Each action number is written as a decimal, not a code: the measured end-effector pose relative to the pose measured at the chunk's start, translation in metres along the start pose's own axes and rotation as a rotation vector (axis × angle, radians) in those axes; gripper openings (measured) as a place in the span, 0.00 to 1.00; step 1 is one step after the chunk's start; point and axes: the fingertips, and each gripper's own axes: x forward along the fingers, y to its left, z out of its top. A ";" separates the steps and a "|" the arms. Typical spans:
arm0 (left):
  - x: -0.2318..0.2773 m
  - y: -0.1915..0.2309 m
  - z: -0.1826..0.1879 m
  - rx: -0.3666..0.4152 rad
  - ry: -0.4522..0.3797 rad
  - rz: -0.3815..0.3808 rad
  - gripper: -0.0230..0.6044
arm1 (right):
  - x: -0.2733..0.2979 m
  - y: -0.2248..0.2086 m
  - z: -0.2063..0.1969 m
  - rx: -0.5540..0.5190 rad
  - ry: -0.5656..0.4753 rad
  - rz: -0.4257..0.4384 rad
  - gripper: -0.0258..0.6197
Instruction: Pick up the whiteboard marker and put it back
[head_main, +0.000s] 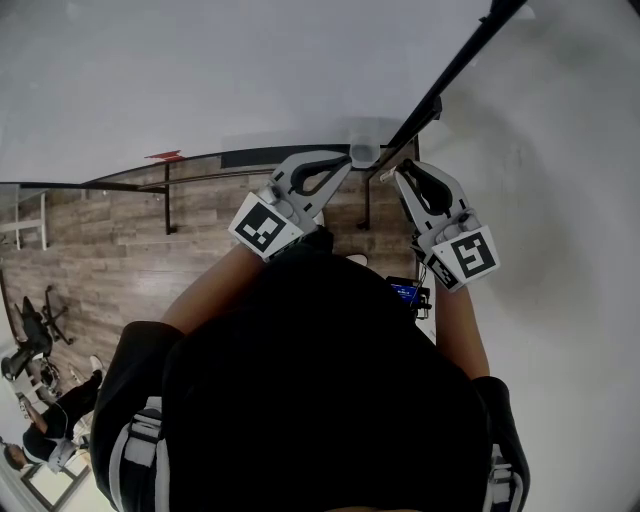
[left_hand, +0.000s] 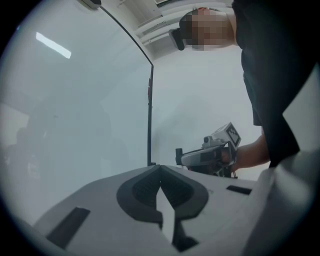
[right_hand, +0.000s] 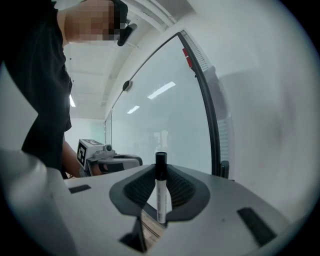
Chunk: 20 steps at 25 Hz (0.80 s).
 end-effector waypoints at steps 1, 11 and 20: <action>0.000 0.001 0.000 -0.001 -0.001 0.001 0.04 | 0.001 0.000 0.000 0.000 0.000 0.000 0.14; 0.001 0.007 0.000 -0.015 -0.008 0.006 0.04 | 0.011 -0.003 0.007 -0.003 -0.010 -0.002 0.14; 0.001 0.014 0.003 -0.002 -0.028 0.002 0.04 | 0.029 -0.016 -0.002 -0.008 -0.019 -0.040 0.14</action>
